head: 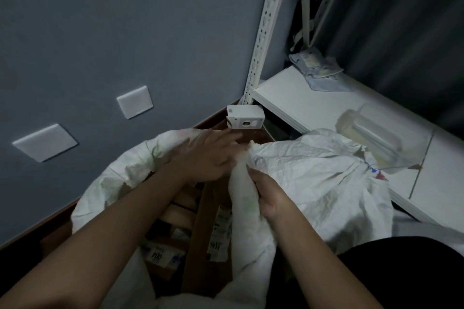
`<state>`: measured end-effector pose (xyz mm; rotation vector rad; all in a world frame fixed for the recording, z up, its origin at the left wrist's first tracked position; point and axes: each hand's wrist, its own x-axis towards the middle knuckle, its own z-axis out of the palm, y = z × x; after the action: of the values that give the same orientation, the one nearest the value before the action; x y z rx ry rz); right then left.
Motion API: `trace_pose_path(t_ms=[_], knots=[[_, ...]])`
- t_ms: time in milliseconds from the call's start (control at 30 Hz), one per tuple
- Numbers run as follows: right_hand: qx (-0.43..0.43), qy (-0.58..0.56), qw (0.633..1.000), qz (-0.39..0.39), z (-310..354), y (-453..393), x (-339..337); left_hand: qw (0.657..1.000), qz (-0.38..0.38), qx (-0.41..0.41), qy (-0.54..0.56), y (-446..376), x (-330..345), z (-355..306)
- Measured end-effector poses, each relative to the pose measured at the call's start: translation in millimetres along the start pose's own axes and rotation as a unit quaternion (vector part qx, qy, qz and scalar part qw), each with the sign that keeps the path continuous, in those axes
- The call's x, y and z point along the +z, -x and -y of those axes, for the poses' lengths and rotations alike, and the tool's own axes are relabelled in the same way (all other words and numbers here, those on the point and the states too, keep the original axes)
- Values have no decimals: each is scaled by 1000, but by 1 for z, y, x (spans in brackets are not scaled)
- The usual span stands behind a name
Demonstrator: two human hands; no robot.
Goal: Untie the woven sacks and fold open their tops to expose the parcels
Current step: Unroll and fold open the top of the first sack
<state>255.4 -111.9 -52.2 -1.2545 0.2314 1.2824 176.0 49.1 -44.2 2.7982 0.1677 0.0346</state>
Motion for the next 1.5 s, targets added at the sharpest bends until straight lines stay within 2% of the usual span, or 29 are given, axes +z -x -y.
trace_pose_path(t_ms=[67,133,167,233,267,333,400,433,500,533,600,633,667,700,767,833,900,967,1033,1100,1167,1233,1267,1300,1333,1400,1433,1500], knots=[[-19,35,999,-11,0,2,0,996,-41,81,6,-6,1,-5],[-76,66,995,-7,-5,4,-7,990,-76,114,-25,-20,6,1],[-114,91,989,5,-9,10,-11,994,-33,100,-41,-27,8,3],[-191,230,954,-1,-16,24,-19,995,11,70,-74,-38,11,-1],[-211,307,928,-2,-21,29,-24,996,14,51,-71,-40,12,-5],[-237,386,891,-20,-28,29,-31,998,-45,18,-45,-40,16,-10],[-249,355,898,-70,-30,27,-32,989,-141,-5,-45,-35,17,-15],[-236,307,917,-93,-28,25,-32,984,-169,-50,-19,-29,16,-20],[-176,175,965,-85,-25,17,-32,959,-207,-184,63,-14,17,-41],[-149,118,979,-73,-26,12,-32,940,-195,-254,114,-7,20,-51],[-130,75,986,-66,-26,8,-27,899,-74,-343,261,8,28,-68],[-130,71,987,-68,-26,9,-25,871,-19,-357,337,14,35,-73],[-134,66,986,-72,-27,11,-24,842,2,-355,405,19,41,-74],[-152,82,982,-78,-27,16,-25,825,-11,-353,441,21,45,-75],[-221,202,948,-109,-31,37,-31,825,-61,-357,434,20,47,-78],[-256,316,908,-101,-42,56,-38,839,-82,-353,406,15,46,-82],[-235,349,906,-55,-56,69,-35,835,-90,-354,412,12,44,-85],[-234,325,916,-41,-64,70,-29,832,-96,-355,416,13,40,-91],[-216,258,938,-82,-63,65,-25,824,-98,-358,428,18,32,-99],[-178,139,971,-84,-59,62,-26,781,-94,-394,475,25,20,-107],[-167,61,983,-31,-58,63,-28,723,-47,-409,554,38,8,-108],[-167,-11,986,20,-61,66,-28,699,5,-391,599,51,4,-113],[-163,-33,986,8,-62,68,-26,705,0,-384,597,55,7,-115],[-175,-20,984,-29,-64,69,-24,727,-22,-384,570,56,11,-118],[-210,36,973,-85,-65,71,-23,753,-54,-385,531,56,15,-121],[-305,217,909,-185,-70,71,-25,799,-109,-378,455,51,21,-124],[-335,289,872,-208,-74,72,-27,816,-126,-368,428,50,22,-125],[-367,357,838,-191,-83,74,-31,853,-142,-352,358,45,26,-123]])
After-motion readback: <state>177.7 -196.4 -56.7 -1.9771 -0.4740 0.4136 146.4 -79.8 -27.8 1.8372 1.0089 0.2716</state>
